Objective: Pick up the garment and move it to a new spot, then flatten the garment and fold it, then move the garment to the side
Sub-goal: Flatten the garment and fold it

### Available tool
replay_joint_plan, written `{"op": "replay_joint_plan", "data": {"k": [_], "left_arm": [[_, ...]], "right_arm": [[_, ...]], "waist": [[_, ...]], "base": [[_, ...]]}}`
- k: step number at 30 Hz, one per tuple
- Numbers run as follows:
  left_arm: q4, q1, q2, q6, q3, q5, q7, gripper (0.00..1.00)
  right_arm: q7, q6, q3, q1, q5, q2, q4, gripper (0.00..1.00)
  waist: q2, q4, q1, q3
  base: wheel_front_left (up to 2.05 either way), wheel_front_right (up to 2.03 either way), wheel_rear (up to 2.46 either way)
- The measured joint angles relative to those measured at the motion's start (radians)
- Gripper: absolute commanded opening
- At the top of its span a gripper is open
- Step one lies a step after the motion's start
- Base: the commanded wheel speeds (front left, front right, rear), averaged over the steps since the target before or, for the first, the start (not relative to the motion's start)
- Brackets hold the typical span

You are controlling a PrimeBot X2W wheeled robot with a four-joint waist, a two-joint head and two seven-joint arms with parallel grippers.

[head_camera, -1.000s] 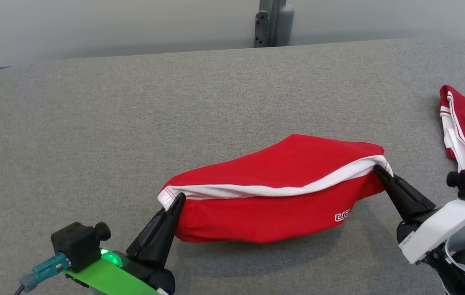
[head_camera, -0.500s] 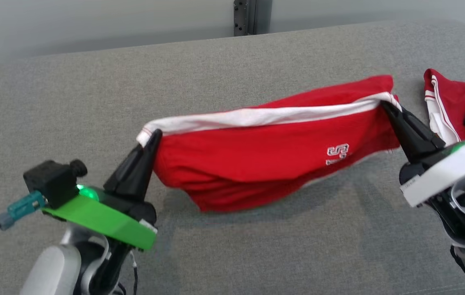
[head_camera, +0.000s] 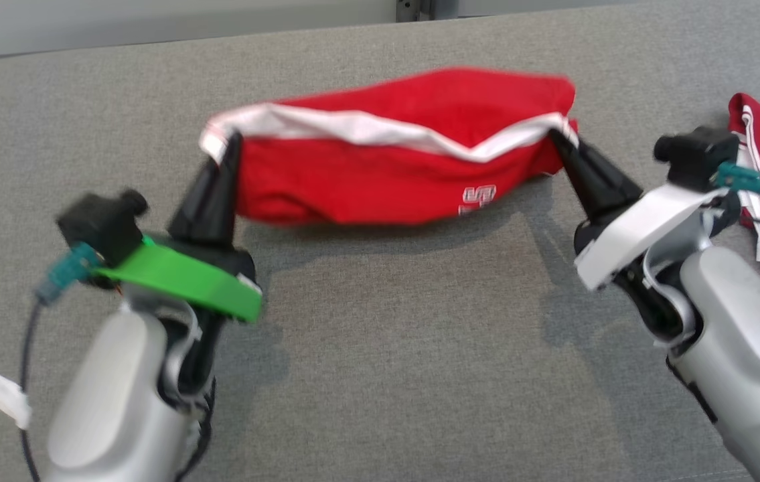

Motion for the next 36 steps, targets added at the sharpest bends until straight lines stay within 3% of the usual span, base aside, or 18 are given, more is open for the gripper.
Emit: {"op": "replay_joint_plan", "data": {"k": [5,13,15,17,18,20,28,36], "left_arm": [[0.098,0.112,-0.016,-0.002,-0.067,-0.015,-0.058,0.00],[0.092,0.269,-0.016,-0.006,-0.119,-0.053,-0.085,0.00],[0.080,0.293,-0.015,-0.006,-0.119,-0.060,-0.088,0.00],[0.066,0.309,-0.012,-0.006,-0.114,-0.063,-0.091,0.00],[0.058,0.315,-0.011,-0.004,-0.112,-0.068,-0.092,0.00],[0.036,0.328,-0.004,0.000,-0.111,-0.079,-0.088,0.00],[-0.051,0.408,0.046,0.018,-0.109,-0.100,-0.039,0.00],[-0.105,0.514,0.071,0.035,-0.110,-0.152,0.001,0.00]], "right_arm": [[-0.047,0.000,0.094,0.078,0.062,-0.016,0.091,0.00],[-0.055,0.000,0.176,0.179,0.169,-0.087,0.108,0.00],[-0.055,0.000,0.189,0.187,0.183,-0.103,0.112,0.15],[-0.060,0.000,0.192,0.193,0.193,-0.109,0.114,0.39],[-0.063,0.000,0.194,0.196,0.197,-0.113,0.114,0.46],[-0.067,0.000,0.194,0.204,0.205,-0.122,0.113,1.00],[-0.086,0.000,0.182,0.257,0.205,-0.166,0.088,1.00],[-0.117,0.000,0.105,0.383,0.160,-0.176,0.063,1.00]], "waist": [[0.0000,0.016,0.0000,0.017],[0.0000,0.025,-0.0001,0.007],[0.0000,0.026,-0.0001,-0.001],[0.0000,0.026,-0.0001,-0.008],[0.0000,0.026,-0.0001,-0.012],[0.0000,0.026,-0.0001,-0.020],[0.0000,0.022,-0.0001,-0.060],[0.0000,0.016,-0.0001,-0.120]], "base": [[0.00,0.00,0.00],[0.00,0.00,0.00],[0.00,0.00,0.00],[0.00,0.00,0.00],[0.00,0.00,0.00],[0.00,0.00,0.00],[0.00,0.00,0.00],[0.00,0.00,0.00]]}}
